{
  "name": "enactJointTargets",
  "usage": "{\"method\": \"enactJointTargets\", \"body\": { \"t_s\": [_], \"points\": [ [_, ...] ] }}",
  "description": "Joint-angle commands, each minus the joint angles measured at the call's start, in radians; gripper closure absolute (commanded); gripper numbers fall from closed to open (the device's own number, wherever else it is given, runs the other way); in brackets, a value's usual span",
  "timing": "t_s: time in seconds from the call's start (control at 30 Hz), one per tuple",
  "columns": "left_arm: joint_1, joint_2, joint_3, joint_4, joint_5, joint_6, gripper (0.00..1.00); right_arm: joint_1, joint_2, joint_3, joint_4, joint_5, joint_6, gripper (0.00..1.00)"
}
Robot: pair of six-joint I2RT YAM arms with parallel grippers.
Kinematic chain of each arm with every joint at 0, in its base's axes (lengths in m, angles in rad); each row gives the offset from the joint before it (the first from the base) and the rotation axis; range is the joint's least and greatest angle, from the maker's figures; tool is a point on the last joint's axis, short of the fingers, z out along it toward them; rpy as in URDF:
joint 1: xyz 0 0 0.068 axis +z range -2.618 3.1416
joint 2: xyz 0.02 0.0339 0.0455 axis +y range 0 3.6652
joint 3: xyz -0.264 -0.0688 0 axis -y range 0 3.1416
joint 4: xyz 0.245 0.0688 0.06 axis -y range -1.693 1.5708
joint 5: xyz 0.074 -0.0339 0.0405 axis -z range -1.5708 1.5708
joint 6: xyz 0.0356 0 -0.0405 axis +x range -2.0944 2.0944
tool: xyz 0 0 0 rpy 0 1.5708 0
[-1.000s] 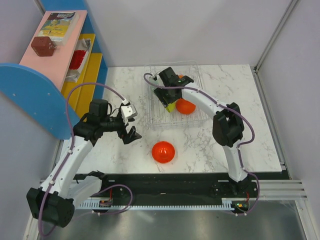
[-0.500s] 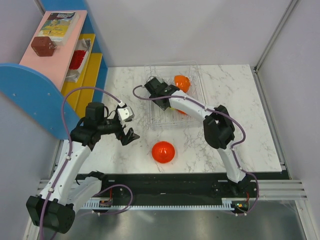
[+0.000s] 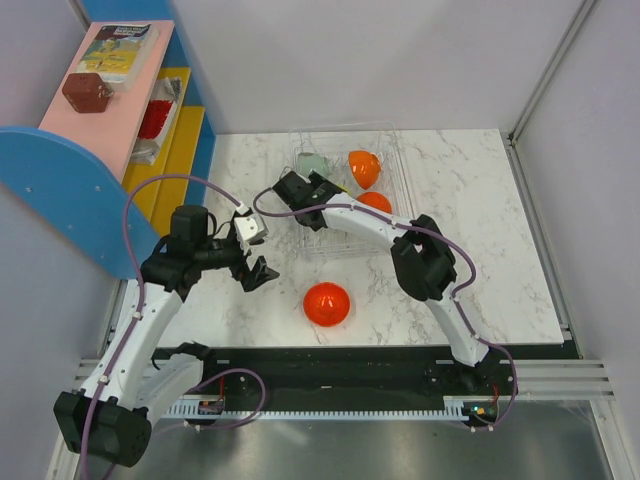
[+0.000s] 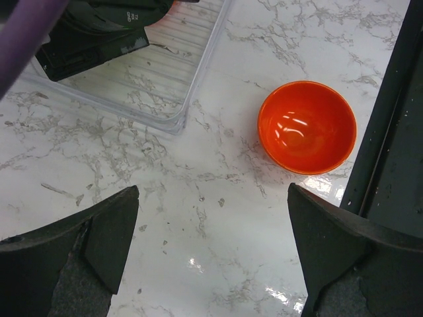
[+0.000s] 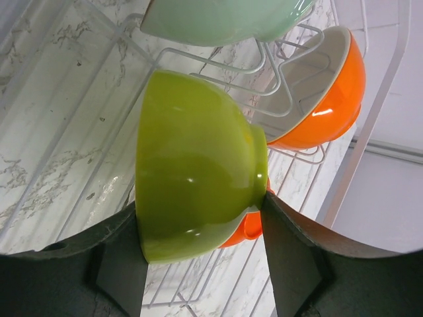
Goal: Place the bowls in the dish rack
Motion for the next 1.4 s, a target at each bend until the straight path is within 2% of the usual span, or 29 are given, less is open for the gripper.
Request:
{"method": "enactJointTargets", "body": {
  "t_s": [0.0, 0.03, 0.2, 0.23, 0.33, 0.73, 1.0, 1.2, 1.37],
  "points": [
    [0.008, -0.013, -0.001, 0.029, 0.04, -0.004, 0.0, 0.025, 0.027, 0.016, 0.0, -0.033, -0.028, 0.44],
    [0.009, -0.011, -0.002, 0.031, 0.04, -0.003, 0.0, 0.028, 0.025, 0.013, 0.0, -0.036, -0.029, 0.35],
    [0.011, -0.013, -0.001, 0.029, 0.041, -0.003, 0.0, 0.028, 0.008, -0.02, 0.0, -0.079, -0.036, 0.16],
    [0.011, -0.013, -0.001, 0.031, 0.041, -0.003, 0.0, 0.03, 0.005, -0.026, 0.0, -0.096, -0.037, 0.09],
    [0.012, -0.014, -0.002, 0.026, 0.043, -0.003, 0.0, 0.03, 0.0, -0.043, 0.0, -0.125, -0.032, 0.03],
    [0.018, -0.014, -0.002, 0.025, 0.046, 0.002, 0.0, 0.027, -0.072, -0.098, -0.009, -0.28, -0.034, 0.02],
    [0.021, -0.017, 0.001, 0.022, 0.049, 0.001, 0.0, -0.029, -0.144, -0.144, 0.019, -0.414, -0.011, 0.02],
    [0.024, -0.016, 0.002, 0.02, 0.05, -0.001, 0.0, -0.092, -0.159, -0.138, 0.019, -0.625, 0.018, 0.02],
    [0.029, -0.014, 0.004, 0.02, 0.052, -0.003, 0.0, -0.127, -0.167, -0.13, 0.02, -0.742, 0.026, 0.02]
  ]
}}
